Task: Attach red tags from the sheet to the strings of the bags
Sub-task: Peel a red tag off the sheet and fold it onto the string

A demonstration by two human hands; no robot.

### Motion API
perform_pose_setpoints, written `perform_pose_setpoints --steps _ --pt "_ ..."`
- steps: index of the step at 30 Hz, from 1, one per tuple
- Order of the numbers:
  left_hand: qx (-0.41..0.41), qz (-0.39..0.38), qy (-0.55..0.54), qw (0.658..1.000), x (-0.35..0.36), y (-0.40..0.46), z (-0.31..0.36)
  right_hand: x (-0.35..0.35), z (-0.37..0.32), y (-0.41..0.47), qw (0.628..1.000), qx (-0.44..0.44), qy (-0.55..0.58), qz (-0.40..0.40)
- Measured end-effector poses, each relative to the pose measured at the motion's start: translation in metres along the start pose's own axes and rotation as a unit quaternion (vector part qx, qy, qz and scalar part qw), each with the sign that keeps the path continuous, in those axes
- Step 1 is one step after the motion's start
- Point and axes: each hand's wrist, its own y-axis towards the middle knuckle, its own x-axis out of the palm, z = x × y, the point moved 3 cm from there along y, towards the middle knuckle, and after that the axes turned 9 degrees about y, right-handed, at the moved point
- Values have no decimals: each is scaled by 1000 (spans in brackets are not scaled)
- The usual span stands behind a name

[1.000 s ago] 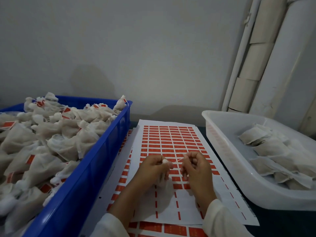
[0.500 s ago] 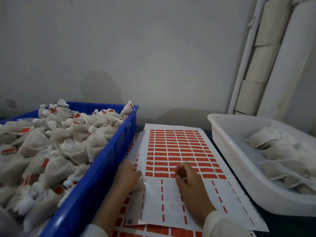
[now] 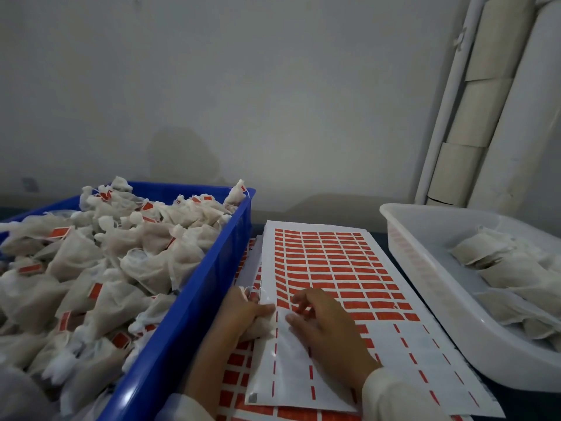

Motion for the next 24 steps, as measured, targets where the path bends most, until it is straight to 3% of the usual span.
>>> perform_pose_setpoints --steps 5,10,18,24 --pt "26 -10 -37 999 6 1 -5 15 -18 14 995 -60 -81 29" --pt "40 -9 -49 998 5 -3 -4 22 -22 21 989 -55 -133 42" --pt "44 8 -25 999 6 -9 0 21 -18 29 991 -31 -123 36" --pt "44 6 -18 999 6 -8 0 20 -7 31 998 33 -40 43"
